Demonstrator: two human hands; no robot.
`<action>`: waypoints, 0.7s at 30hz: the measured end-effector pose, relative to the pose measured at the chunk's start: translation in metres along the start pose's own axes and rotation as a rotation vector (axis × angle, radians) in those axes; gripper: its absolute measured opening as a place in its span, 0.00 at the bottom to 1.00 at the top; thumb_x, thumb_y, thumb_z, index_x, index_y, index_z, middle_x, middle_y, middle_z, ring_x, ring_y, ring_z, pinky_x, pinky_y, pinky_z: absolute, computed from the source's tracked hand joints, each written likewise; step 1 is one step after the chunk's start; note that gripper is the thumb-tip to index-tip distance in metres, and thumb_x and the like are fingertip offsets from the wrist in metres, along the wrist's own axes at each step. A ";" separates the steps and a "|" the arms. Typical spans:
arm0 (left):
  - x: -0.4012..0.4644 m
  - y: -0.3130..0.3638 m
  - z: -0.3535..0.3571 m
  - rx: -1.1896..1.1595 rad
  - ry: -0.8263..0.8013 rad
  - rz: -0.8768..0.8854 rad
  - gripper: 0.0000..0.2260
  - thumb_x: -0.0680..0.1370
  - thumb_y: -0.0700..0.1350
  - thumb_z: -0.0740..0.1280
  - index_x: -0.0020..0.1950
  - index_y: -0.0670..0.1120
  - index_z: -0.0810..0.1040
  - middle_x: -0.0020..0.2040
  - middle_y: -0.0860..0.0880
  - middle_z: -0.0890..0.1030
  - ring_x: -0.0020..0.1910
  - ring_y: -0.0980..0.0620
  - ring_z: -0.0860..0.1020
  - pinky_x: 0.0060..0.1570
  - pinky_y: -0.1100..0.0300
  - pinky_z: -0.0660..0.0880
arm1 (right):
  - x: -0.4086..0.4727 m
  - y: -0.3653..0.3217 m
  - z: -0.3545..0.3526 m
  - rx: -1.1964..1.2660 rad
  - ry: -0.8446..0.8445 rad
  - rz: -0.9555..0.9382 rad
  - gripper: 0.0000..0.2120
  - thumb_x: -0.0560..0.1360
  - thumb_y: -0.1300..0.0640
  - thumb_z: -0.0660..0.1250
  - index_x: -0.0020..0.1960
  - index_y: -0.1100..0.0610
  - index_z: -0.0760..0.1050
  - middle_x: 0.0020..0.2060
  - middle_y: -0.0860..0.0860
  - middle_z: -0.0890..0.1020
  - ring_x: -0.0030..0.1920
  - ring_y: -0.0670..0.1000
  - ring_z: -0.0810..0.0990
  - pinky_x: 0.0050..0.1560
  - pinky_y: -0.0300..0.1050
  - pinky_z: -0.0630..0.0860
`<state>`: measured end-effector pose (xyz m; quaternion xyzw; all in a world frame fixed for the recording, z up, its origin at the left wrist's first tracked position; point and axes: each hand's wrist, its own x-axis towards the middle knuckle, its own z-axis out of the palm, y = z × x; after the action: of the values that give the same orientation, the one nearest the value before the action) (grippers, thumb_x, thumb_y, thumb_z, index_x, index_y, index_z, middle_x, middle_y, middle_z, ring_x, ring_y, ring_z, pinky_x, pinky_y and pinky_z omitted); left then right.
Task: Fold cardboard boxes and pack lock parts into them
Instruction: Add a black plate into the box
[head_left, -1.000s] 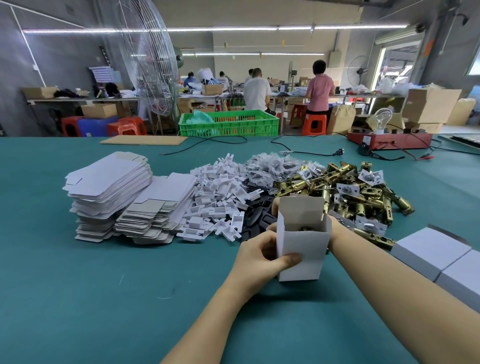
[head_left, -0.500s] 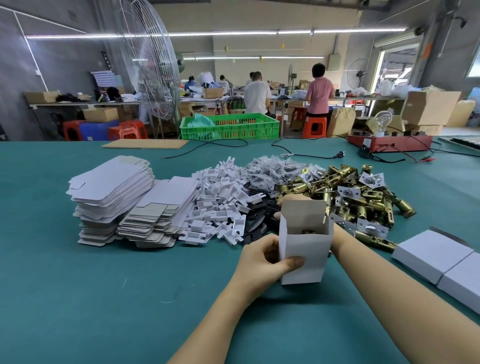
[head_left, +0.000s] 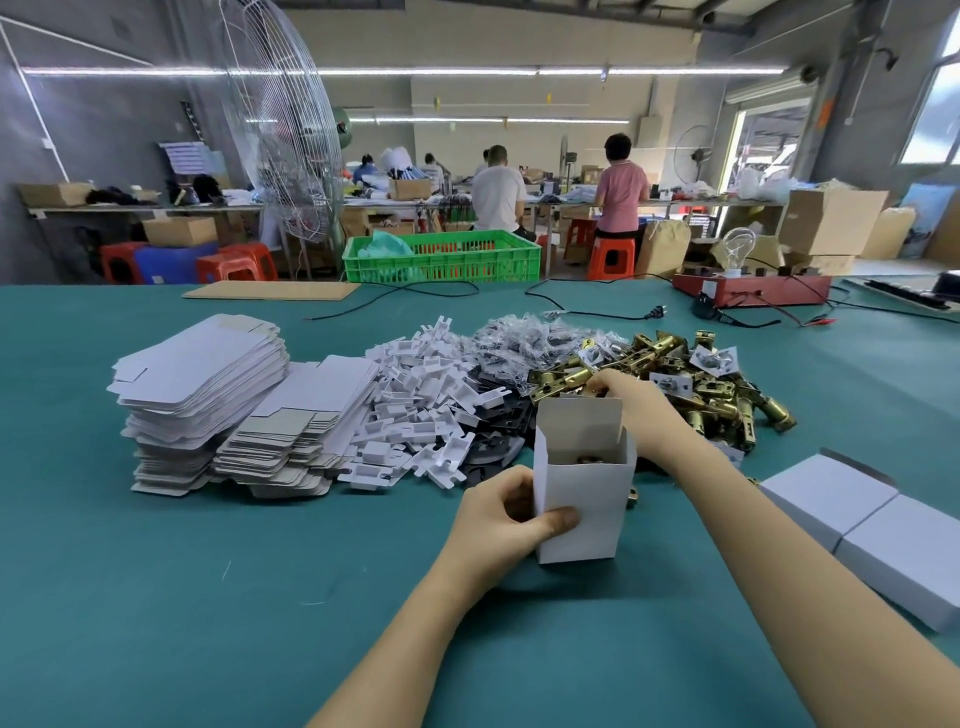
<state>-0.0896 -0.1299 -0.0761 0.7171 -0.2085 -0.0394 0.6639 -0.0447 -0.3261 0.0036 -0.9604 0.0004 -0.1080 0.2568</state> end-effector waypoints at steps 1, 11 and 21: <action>0.000 0.000 0.000 0.001 -0.003 -0.002 0.21 0.63 0.53 0.77 0.50 0.44 0.82 0.48 0.49 0.86 0.51 0.48 0.84 0.54 0.48 0.80 | -0.004 0.001 -0.004 0.083 0.049 0.025 0.13 0.78 0.63 0.62 0.63 0.60 0.73 0.47 0.53 0.81 0.41 0.46 0.76 0.41 0.39 0.69; 0.001 -0.001 -0.001 0.013 -0.006 0.000 0.21 0.62 0.55 0.76 0.50 0.46 0.82 0.48 0.51 0.86 0.50 0.51 0.84 0.54 0.49 0.80 | -0.042 0.009 -0.054 1.088 0.251 0.230 0.06 0.75 0.71 0.66 0.49 0.62 0.76 0.41 0.59 0.82 0.33 0.48 0.84 0.31 0.35 0.78; 0.001 -0.003 -0.001 -0.018 -0.014 -0.007 0.14 0.64 0.51 0.77 0.48 0.49 0.83 0.48 0.50 0.86 0.49 0.50 0.84 0.51 0.54 0.81 | -0.077 -0.035 -0.101 0.669 -0.143 -0.117 0.02 0.74 0.68 0.68 0.46 0.64 0.78 0.38 0.60 0.85 0.40 0.57 0.86 0.39 0.41 0.82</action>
<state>-0.0881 -0.1293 -0.0790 0.7115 -0.2101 -0.0487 0.6687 -0.1432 -0.3417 0.0902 -0.8266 -0.1081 -0.0491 0.5501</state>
